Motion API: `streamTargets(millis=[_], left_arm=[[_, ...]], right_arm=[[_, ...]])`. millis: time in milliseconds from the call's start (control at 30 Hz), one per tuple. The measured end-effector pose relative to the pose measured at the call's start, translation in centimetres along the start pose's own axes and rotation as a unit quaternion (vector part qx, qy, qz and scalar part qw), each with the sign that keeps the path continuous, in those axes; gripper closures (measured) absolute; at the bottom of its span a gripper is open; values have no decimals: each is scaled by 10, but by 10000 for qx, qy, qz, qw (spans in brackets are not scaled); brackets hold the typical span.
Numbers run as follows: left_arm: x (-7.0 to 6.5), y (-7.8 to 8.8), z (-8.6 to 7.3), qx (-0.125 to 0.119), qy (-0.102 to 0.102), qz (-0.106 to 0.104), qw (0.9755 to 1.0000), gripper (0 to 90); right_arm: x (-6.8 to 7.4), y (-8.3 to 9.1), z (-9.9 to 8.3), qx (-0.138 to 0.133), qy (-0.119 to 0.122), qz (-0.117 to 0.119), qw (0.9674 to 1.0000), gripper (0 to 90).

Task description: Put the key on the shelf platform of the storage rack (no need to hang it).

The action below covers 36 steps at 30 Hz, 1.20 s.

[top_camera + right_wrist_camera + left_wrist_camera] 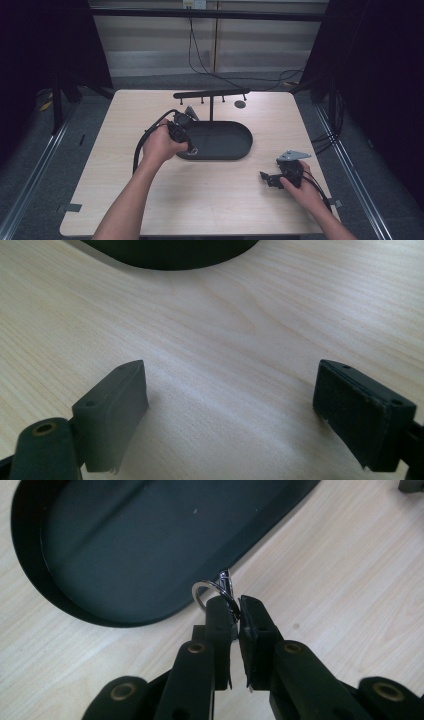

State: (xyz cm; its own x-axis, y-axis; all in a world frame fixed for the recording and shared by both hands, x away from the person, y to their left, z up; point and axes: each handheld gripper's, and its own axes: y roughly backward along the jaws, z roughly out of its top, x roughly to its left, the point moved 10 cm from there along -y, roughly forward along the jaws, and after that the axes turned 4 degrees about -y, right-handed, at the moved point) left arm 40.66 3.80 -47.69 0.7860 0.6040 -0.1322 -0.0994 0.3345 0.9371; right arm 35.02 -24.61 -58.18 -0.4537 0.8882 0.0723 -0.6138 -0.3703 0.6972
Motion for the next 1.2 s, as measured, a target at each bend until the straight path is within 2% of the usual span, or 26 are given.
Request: streamTargets(millis=[233,633,800,1000,1133,1200], left_arm=[[5,-3,7,-70,76,37,9999,836],[16,-7,20,-280,294,238,9989,837],[19,-10,20,-255,293,319,9987,836],[23,-25,22,-377,358,430,9977,836],[23,-32,22,-389,348,406,9978,836],[24,-37,23,-381,363,473,9975,836]], right_arm=[[0,0,0,-1,0,0,10000,138],[0,0,0,-7,-4,-2,10000,138],[0,0,0,-4,6,1,10000,138],[0,0,0,-2,7,0,10000,138],[0,0,0,-3,7,-1,10000,138],[0,0,0,-2,3,0,10000,138]])
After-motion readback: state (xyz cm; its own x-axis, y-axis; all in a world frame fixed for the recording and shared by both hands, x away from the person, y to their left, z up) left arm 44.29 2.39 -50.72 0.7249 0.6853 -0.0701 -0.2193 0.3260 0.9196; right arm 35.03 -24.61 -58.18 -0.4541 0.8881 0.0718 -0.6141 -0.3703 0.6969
